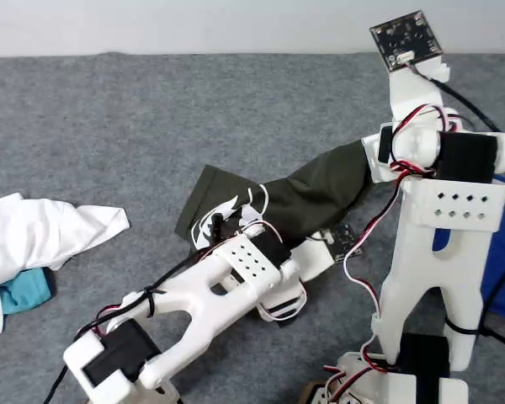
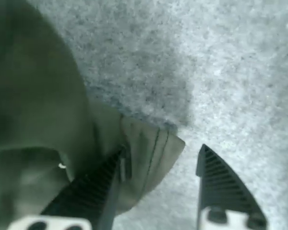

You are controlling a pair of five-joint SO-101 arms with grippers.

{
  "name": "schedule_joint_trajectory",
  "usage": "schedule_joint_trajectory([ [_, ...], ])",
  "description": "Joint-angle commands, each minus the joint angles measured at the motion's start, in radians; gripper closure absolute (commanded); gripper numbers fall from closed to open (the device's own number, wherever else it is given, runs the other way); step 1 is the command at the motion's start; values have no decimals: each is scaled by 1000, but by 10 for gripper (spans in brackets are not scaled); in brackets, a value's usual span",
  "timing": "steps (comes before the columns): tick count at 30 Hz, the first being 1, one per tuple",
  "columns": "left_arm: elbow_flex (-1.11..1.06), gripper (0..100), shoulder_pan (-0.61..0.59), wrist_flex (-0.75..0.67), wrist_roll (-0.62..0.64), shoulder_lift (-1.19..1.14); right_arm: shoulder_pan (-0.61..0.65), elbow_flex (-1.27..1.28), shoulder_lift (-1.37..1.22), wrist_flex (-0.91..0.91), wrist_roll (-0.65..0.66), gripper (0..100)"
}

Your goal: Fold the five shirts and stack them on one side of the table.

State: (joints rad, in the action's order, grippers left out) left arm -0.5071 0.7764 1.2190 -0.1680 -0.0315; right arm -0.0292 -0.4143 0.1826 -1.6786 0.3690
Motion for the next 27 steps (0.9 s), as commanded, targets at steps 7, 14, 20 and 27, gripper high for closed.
schedule_joint_trajectory([
  [7, 38, 773, -5, -48, 3, -55, -12, -46, 5, -4, -12, 988],
  [14, 285, 776, -9, 114, 5, -305, -12, -46, 5, -4, -12, 988],
  [20, 381, 827, -3, 178, 5, -410, -13, -46, 10, -4, -9, 988],
  [27, 378, 919, -2, 176, 5, -420, -15, -46, 13, -4, -8, 988],
])
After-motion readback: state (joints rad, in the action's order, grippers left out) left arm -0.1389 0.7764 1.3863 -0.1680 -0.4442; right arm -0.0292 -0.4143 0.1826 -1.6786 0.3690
